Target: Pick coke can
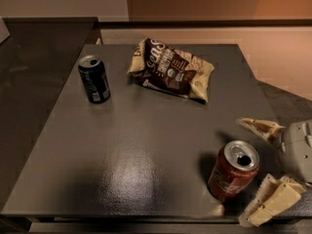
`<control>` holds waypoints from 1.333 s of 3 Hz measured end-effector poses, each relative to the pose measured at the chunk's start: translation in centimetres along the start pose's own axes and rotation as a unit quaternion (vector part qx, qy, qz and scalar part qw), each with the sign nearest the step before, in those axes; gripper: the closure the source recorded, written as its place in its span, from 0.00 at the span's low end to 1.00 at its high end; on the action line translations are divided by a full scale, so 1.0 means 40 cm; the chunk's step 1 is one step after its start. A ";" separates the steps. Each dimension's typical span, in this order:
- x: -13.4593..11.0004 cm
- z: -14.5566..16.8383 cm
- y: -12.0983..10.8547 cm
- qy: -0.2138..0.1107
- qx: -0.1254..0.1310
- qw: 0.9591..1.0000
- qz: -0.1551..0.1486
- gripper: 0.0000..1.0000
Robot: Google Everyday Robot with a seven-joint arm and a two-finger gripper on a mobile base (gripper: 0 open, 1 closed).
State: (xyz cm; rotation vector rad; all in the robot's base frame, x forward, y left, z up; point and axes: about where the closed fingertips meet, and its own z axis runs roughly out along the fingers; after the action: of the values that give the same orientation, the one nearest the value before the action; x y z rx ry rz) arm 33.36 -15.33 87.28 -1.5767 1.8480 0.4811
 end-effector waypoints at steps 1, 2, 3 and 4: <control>-0.027 0.009 0.006 -0.022 -0.007 1.000 -0.002 0.18; -0.039 0.012 0.010 -0.035 -0.013 0.999 0.000 0.41; -0.051 0.007 0.012 -0.044 -0.014 0.999 0.002 0.65; -0.091 -0.020 0.008 -0.055 -0.003 0.998 -0.007 0.87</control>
Offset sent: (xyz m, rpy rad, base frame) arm -0.0027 0.0180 0.0082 0.1055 0.0140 0.0321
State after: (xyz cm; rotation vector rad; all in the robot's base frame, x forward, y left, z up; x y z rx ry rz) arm 33.08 -13.12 90.27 -1.5350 1.7522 0.5562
